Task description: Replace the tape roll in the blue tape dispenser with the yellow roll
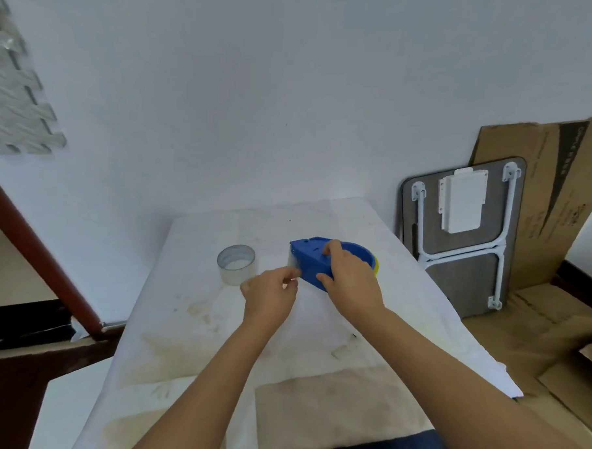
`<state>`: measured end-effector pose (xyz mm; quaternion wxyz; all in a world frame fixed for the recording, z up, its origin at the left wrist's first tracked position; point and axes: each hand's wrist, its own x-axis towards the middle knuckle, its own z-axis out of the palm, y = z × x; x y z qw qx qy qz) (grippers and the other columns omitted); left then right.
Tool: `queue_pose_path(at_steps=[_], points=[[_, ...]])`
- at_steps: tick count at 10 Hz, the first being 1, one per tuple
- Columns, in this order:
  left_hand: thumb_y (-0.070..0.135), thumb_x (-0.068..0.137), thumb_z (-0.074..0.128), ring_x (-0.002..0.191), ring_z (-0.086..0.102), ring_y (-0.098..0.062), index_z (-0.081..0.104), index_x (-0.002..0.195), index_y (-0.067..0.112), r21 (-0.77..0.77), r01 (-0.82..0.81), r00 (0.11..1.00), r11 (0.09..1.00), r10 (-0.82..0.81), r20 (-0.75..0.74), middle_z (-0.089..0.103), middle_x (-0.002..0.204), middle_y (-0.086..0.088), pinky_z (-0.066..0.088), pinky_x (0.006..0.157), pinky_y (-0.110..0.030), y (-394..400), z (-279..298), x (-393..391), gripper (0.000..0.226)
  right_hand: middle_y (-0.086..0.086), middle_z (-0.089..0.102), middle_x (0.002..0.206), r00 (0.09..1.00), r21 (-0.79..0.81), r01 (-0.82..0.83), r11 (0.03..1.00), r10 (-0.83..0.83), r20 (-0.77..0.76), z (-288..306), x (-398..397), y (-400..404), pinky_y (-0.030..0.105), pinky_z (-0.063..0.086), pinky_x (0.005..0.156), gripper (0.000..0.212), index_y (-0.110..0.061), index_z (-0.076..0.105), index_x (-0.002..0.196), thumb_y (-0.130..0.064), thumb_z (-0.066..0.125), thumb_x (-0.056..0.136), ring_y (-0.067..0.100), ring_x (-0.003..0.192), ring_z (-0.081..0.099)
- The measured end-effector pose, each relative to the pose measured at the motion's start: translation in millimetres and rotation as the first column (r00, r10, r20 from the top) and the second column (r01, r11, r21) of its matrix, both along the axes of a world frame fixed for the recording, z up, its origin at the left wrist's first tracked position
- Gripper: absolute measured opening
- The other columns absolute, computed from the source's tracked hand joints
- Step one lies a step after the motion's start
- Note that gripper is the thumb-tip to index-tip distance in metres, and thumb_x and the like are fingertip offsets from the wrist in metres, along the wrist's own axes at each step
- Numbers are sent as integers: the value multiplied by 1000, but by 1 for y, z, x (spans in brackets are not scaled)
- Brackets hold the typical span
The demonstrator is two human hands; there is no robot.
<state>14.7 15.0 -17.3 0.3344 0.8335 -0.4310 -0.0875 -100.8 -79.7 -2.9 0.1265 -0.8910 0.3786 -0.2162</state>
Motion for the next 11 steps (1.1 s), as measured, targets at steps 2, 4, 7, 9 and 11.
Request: queue_pose_path(at_steps=[2, 4, 7, 9, 11], points=[[27, 98, 53, 138, 49, -21, 59, 136, 33, 240, 157, 982, 958, -125, -145, 40, 159, 9, 36, 115, -45, -3, -12, 17, 39, 9, 68, 110, 994, -19, -48, 999, 46, -95, -17, 26, -21, 42, 51, 82, 38, -15, 40, 129, -17, 54, 94, 28, 92, 64], [26, 98, 53, 126, 59, -20, 66, 129, 31, 234, 138, 974, 962, -89, -211, 65, 137, 0, 45, 108, -42, -4, -12, 47, 34, 8, 68, 108, 991, -17, -23, 1000, 21, -129, -28, 43, -40, 40, 50, 80, 40, -15, 39, 132, -21, 53, 95, 27, 92, 64], [25, 99, 52, 124, 59, -17, 66, 128, 32, 222, 103, 974, 969, -53, -221, 66, 133, 1, 46, 107, -43, -8, -15, 67, 33, 8, 67, 109, 967, -141, -48, 989, 10, -253, -41, 58, -59, 37, 42, 83, 44, -18, 38, 136, -21, 51, 95, 27, 94, 62], [24, 99, 52, 123, 59, -18, 65, 127, 33, 225, 105, 975, 969, -56, -217, 66, 133, 1, 46, 108, -44, -11, -13, 64, 32, 6, 57, 127, 968, -163, -12, 987, -30, -250, -35, 54, -60, 41, 36, 97, 42, -25, 41, 137, -35, 45, 96, 29, 112, 53], [22, 99, 51, 123, 59, -17, 65, 127, 32, 210, 96, 977, 973, -51, -209, 66, 133, 3, 44, 109, -45, -7, -8, 56, 32, 6, 45, 136, 980, -184, 38, 982, -73, -185, -19, 37, -55, 38, 39, 92, 43, -18, 44, 136, -39, 43, 98, 29, 112, 51]])
